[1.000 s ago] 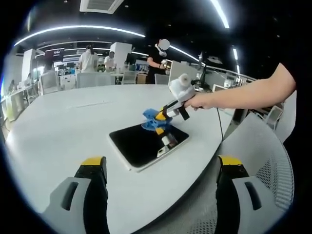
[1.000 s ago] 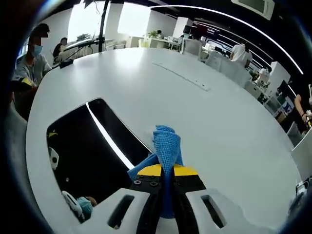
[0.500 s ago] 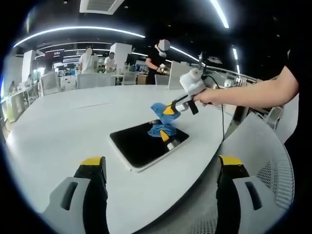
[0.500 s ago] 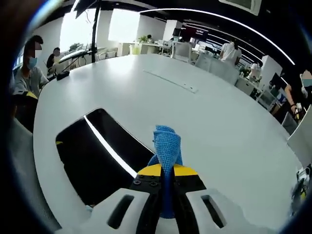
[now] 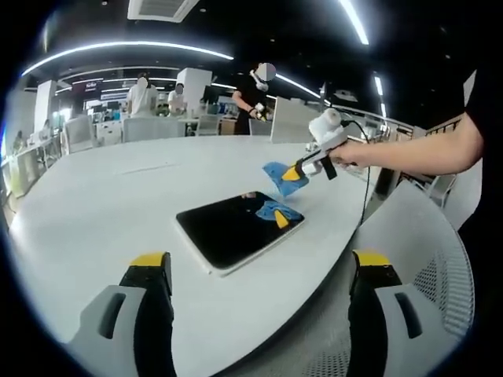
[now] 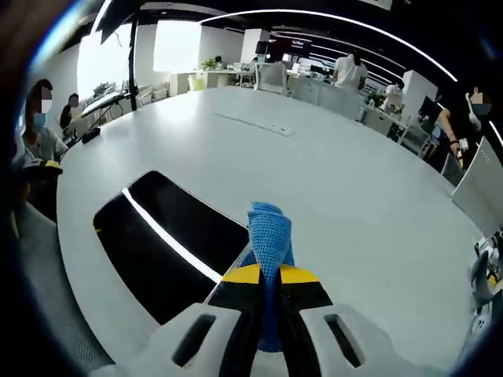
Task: Wipe the mirror surface with the cleaning cloth until all visible marks leave the cleaned area.
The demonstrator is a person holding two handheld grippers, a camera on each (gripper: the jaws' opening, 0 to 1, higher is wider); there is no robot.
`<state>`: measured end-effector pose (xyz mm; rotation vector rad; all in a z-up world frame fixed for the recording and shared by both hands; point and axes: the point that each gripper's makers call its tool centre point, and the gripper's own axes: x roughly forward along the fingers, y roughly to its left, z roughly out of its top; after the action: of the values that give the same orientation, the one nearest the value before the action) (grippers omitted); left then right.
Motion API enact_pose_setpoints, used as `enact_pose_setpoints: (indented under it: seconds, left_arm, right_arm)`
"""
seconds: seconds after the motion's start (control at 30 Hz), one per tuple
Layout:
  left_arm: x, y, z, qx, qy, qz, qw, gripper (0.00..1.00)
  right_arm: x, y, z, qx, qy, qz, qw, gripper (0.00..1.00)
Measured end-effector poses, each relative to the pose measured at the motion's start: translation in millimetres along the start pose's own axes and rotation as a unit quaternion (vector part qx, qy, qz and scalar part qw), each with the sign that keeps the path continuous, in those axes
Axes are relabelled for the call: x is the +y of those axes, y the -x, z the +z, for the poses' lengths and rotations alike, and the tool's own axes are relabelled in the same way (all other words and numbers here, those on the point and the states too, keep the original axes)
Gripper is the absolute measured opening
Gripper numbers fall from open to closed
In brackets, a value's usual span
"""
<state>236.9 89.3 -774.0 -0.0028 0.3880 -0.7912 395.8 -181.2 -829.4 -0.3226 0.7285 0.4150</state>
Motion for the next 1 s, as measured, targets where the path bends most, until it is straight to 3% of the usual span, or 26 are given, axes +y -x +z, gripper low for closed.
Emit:
enact_pose_setpoints:
  seconds: [0.73,1.0]
  left_arm:
    - [-1.2,-0.2,-2.6,0.005,0.002,-0.001,1.0,0.92]
    - [-0.9,-0.1,-3.0,0.006,0.003,-0.001,1.0,0.92]
  right_arm:
    - [-6.7,-6.8,-54.1,0.036,-0.019,0.0,0.9992,0.01]
    - [-3.6,-8.3,-56.3,0.039,0.004,0.004,0.9992,0.02]
